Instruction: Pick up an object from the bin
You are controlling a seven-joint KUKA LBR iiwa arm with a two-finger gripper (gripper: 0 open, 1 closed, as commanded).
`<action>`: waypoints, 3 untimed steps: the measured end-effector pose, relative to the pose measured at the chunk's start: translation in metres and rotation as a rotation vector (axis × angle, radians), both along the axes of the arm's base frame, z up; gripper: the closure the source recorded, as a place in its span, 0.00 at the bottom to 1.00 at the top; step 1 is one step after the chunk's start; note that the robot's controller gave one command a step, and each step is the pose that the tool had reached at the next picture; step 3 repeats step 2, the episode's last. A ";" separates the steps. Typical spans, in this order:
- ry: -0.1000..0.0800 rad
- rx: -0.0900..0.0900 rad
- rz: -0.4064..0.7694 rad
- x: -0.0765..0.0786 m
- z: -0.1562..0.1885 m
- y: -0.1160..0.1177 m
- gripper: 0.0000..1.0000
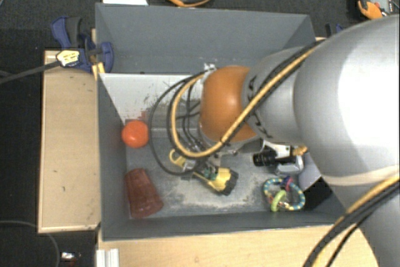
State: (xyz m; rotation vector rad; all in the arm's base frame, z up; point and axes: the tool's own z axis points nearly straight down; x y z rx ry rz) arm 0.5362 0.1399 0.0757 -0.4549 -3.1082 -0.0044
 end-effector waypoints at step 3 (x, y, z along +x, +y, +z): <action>0.008 -0.002 0.004 -0.002 0.073 -0.001 1.00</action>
Offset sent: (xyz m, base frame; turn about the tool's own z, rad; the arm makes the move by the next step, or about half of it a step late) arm -0.0013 -0.0003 0.1122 0.0003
